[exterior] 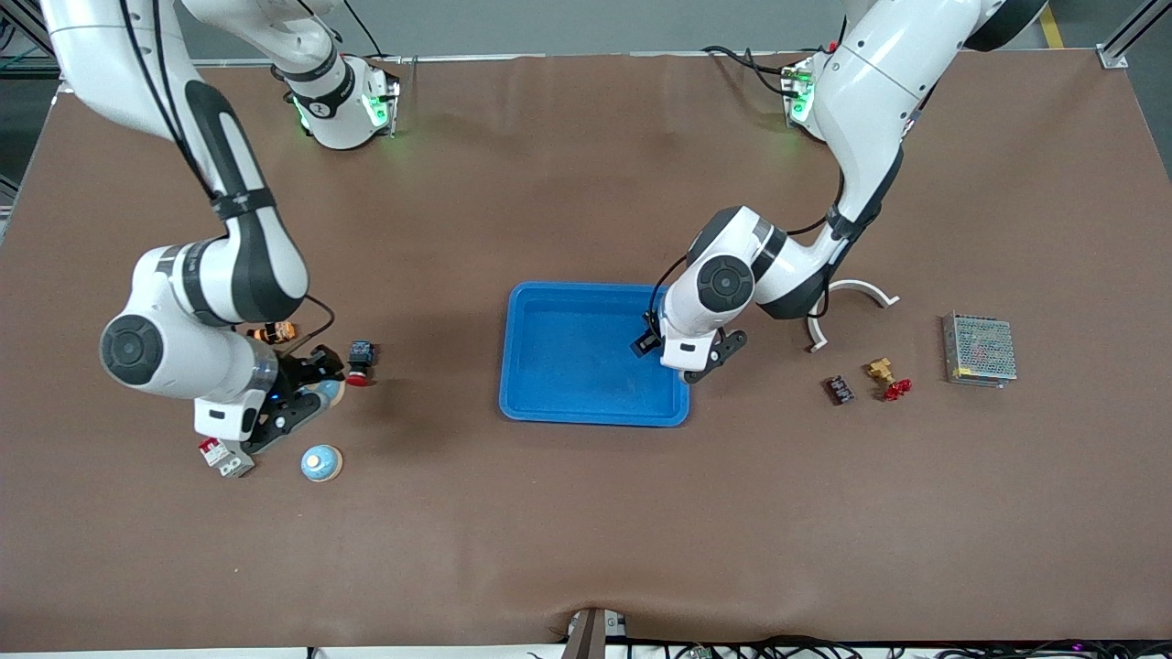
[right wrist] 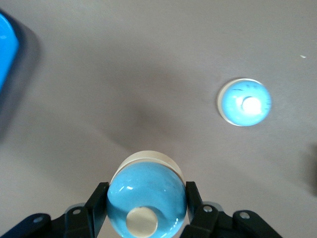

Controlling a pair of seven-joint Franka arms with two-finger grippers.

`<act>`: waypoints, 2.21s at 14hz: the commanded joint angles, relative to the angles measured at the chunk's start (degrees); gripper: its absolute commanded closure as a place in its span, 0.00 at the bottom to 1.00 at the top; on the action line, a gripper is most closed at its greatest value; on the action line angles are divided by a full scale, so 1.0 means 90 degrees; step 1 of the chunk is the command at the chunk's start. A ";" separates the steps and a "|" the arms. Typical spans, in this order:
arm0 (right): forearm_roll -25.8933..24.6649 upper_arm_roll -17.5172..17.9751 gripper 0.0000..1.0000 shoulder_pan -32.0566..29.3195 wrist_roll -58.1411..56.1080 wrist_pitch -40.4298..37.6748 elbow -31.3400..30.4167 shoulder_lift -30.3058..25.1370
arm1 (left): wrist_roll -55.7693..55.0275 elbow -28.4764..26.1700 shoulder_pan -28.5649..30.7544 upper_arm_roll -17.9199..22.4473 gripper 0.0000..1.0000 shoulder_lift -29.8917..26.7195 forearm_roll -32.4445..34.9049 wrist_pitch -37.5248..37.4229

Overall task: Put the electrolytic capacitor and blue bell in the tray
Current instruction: 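Drop the capacitor in the tray while the right gripper lifts the bell, then move the bell over the tray while the left gripper takes a capacitor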

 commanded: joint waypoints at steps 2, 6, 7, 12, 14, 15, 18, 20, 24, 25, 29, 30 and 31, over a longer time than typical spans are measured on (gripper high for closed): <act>0.0042 -0.0033 0.50 0.0654 0.1436 -0.0235 -0.0017 -0.0249 | 0.0298 0.0707 0.0287 0.0030 0.00 -0.0441 0.0153 -0.1334; 0.0051 -0.0033 0.50 0.1387 0.3066 -0.0148 -0.0007 -0.0288 | 0.2006 0.0679 0.1282 0.0020 0.00 -0.0832 0.0153 -0.1893; 0.0051 -0.0033 0.50 0.1582 0.3515 -0.0128 0.0032 -0.0278 | 0.2280 0.0679 0.1526 0.0020 0.00 -0.0852 0.0153 -0.1913; 0.0042 -0.0043 0.50 0.2336 0.4826 0.0213 0.0081 -0.0220 | 0.2527 0.0601 0.2396 0.0030 0.05 -0.0648 0.0717 -0.1806; 0.0051 -0.0043 0.50 0.2501 0.5139 0.0292 0.0081 -0.0210 | 0.2527 0.0494 0.2679 0.0030 0.10 -0.0472 0.0992 -0.1631; 0.0051 -0.0043 0.50 0.2560 0.5334 0.0379 0.0081 -0.0162 | 0.2537 0.0329 0.2816 0.0030 0.13 -0.0461 0.1090 -0.1388; 0.0051 -0.0043 0.50 0.2804 0.5764 0.0701 0.0071 0.0034 | 0.2556 -0.0257 0.3032 0.0030 0.23 -0.0432 0.1208 -0.0597; 0.0051 -0.0043 0.50 0.2970 0.5960 0.0877 0.0071 0.0151 | 0.2556 -0.0336 0.3023 0.0040 0.33 -0.0306 0.1218 -0.0429; 0.0051 -0.0043 0.50 0.3176 0.6195 0.1141 0.0061 0.0414 | 0.2556 -0.0327 0.3042 0.0030 0.46 -0.0120 0.1393 -0.0419; 0.0051 -0.0043 0.50 0.3234 0.6215 0.1229 0.0061 0.0502 | 0.2556 -0.0336 0.3042 0.0040 0.47 -0.0090 0.1452 -0.0419; 0.0042 -0.0043 0.50 0.3449 0.6410 0.1453 0.0052 0.0766 | 0.2547 -0.0298 0.3062 0.0030 0.50 0.0046 0.1608 -0.0419; 0.0042 -0.0043 0.49 0.3478 0.6449 0.1522 0.0042 0.0815 | 0.2546 -0.0297 0.3062 0.0030 0.52 0.0066 0.1608 -0.0410; 0.0042 -0.0043 0.49 0.3527 0.6449 0.1571 0.0032 0.0854 | 0.2546 -0.0297 0.3062 0.0030 0.59 0.0095 0.1608 -0.0409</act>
